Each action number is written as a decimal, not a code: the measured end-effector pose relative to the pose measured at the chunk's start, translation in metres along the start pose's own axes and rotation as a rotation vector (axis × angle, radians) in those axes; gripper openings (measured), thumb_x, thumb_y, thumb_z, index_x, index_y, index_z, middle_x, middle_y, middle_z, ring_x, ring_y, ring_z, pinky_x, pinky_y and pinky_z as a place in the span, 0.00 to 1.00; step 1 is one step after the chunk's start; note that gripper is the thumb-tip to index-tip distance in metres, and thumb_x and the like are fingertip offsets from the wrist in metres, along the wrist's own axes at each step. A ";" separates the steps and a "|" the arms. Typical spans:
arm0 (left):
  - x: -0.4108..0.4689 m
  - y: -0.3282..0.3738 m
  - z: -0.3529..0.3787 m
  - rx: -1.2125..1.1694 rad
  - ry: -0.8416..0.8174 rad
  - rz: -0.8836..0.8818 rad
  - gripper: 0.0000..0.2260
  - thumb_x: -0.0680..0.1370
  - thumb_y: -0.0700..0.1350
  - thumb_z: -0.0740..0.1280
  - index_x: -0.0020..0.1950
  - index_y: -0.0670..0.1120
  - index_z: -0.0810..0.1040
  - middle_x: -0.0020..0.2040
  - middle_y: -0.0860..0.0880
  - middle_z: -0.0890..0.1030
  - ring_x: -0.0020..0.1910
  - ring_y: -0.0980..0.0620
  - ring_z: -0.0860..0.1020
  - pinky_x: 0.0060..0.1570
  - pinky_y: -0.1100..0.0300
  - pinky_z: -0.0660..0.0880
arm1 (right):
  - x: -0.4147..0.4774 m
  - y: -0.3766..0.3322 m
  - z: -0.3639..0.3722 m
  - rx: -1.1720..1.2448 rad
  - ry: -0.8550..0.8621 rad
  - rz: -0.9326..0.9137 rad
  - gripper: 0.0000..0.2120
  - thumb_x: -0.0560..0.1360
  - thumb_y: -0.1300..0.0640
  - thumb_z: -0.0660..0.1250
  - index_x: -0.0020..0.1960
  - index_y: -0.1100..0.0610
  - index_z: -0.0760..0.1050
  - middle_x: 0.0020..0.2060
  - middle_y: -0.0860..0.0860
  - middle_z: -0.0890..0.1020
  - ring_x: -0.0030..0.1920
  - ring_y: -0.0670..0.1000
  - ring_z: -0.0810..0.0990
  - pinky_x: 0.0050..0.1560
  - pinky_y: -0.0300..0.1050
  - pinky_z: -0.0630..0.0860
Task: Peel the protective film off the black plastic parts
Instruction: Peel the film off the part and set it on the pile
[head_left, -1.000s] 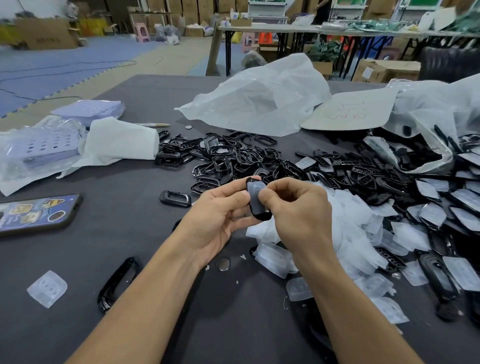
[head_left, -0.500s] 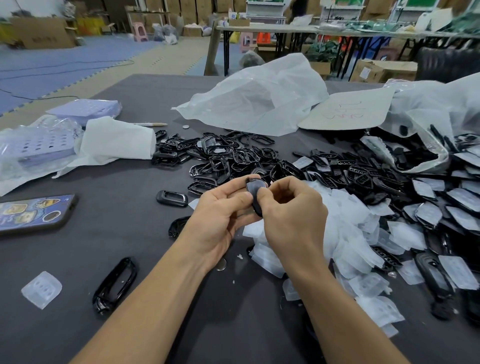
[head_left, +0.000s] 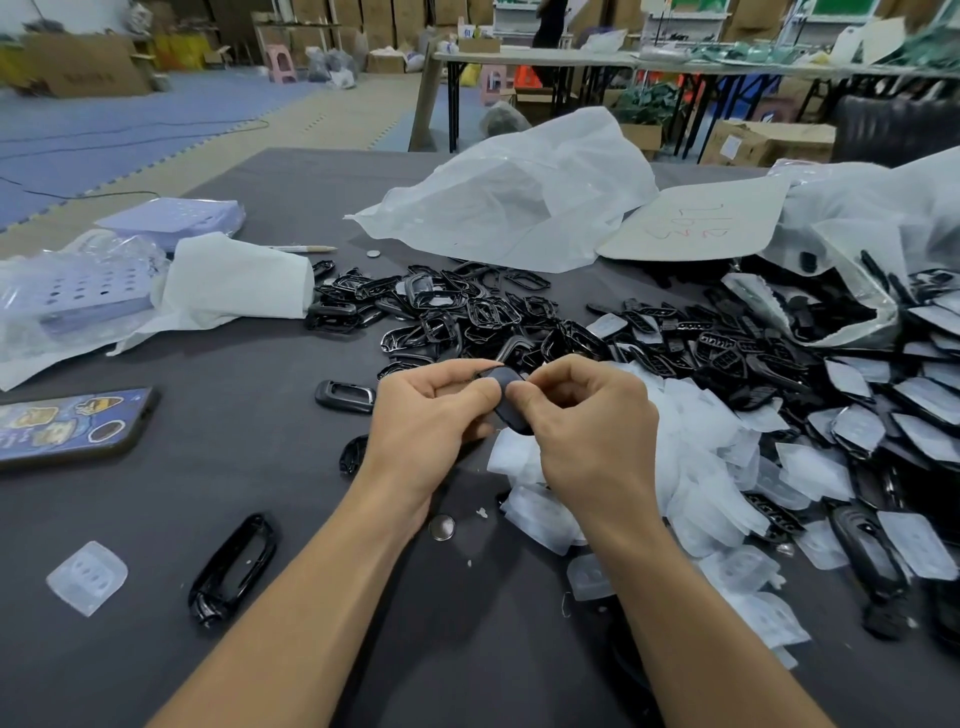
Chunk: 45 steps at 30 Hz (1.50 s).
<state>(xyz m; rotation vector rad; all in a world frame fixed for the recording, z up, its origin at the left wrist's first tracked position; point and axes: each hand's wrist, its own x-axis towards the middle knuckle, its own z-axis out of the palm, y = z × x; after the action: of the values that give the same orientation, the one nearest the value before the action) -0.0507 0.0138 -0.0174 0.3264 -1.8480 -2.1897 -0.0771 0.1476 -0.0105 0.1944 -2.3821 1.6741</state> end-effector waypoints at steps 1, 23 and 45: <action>0.000 0.000 0.000 0.013 0.021 0.000 0.11 0.77 0.36 0.73 0.44 0.51 0.90 0.40 0.43 0.87 0.37 0.49 0.79 0.38 0.63 0.80 | 0.000 0.000 0.000 0.010 -0.008 -0.006 0.08 0.71 0.54 0.78 0.36 0.50 0.82 0.30 0.42 0.84 0.34 0.43 0.84 0.39 0.42 0.81; 0.003 0.004 -0.009 0.023 0.134 -0.015 0.08 0.75 0.29 0.73 0.43 0.41 0.85 0.35 0.42 0.86 0.30 0.50 0.83 0.29 0.65 0.77 | 0.005 0.000 -0.002 0.286 -0.138 0.080 0.11 0.71 0.67 0.74 0.43 0.51 0.86 0.35 0.48 0.87 0.34 0.45 0.83 0.38 0.38 0.77; 0.001 0.000 -0.005 0.149 0.025 0.013 0.12 0.75 0.30 0.70 0.41 0.44 0.88 0.36 0.41 0.87 0.32 0.50 0.85 0.30 0.64 0.77 | 0.009 0.003 -0.003 0.310 -0.137 0.049 0.14 0.74 0.71 0.70 0.43 0.52 0.85 0.31 0.47 0.83 0.32 0.47 0.79 0.34 0.39 0.75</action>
<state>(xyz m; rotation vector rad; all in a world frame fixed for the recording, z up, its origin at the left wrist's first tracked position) -0.0498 0.0089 -0.0180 0.3681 -1.9980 -2.0353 -0.0857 0.1519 -0.0096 0.3136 -2.2212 2.1110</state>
